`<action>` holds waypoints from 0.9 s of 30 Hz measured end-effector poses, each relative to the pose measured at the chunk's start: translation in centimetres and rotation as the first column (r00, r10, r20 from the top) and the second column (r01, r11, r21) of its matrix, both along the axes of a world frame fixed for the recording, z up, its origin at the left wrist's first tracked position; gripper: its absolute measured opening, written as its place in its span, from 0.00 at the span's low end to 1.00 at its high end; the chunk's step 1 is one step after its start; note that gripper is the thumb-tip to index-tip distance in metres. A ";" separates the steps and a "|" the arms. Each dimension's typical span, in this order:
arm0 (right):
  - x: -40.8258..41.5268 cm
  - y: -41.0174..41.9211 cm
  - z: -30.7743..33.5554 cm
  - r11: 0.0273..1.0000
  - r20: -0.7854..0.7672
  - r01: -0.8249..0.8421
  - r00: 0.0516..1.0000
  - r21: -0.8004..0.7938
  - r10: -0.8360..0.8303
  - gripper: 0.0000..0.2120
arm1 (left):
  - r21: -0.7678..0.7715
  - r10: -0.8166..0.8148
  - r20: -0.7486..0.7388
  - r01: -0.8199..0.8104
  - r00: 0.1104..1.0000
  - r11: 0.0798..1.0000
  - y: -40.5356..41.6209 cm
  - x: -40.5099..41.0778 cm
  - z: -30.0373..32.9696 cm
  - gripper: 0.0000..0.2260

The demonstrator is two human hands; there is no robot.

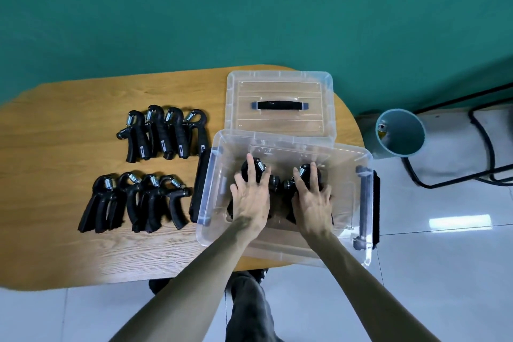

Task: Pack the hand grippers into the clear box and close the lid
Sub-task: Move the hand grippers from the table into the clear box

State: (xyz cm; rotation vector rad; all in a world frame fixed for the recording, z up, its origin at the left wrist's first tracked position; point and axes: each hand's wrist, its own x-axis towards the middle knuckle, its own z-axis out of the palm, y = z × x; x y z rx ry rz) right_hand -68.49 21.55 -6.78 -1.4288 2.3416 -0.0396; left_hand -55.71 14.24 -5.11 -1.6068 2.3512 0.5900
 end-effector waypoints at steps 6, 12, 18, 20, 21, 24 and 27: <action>0.1 0.1 -0.3 0.997 -0.045 -0.036 0.998 0.063 0.039 0.47 | -0.004 -0.019 0.052 0.019 0.998 1.000 -0.2 0.0 0.1 0.41; 0.1 0.0 -0.5 0.997 -0.131 -0.042 0.990 0.061 0.050 0.45 | 0.001 -0.031 0.063 0.031 0.998 1.000 -0.2 0.2 0.0 0.41; 0.7 -0.4 2.9 0.994 -0.221 -0.092 0.972 -0.050 0.079 0.25 | -0.064 -0.177 0.079 0.182 0.981 0.981 -0.7 1.7 2.8 0.28; 1.3 -0.8 4.2 0.992 -0.227 -0.105 0.970 -0.063 0.088 0.26 | -0.103 -0.229 0.076 0.236 0.971 0.966 -1.2 2.6 4.1 0.28; 1.7 -1.1 4.9 0.991 -0.227 -0.112 0.969 -0.070 0.093 0.26 | -0.130 -0.244 0.059 0.250 0.968 0.960 -1.6 3.2 4.8 0.28; 3.3 -2.4 7.3 0.990 -0.232 -0.113 0.969 -0.087 0.090 0.25 | -0.213 -0.261 -0.016 0.252 0.965 0.944 -2.5 5.1 6.6 0.27; 5.3 -4.0 9.9 0.982 -0.264 -0.147 0.958 -0.116 0.112 0.22 | -0.273 -0.260 -0.052 0.236 0.964 0.933 -3.4 7.1 8.2 0.26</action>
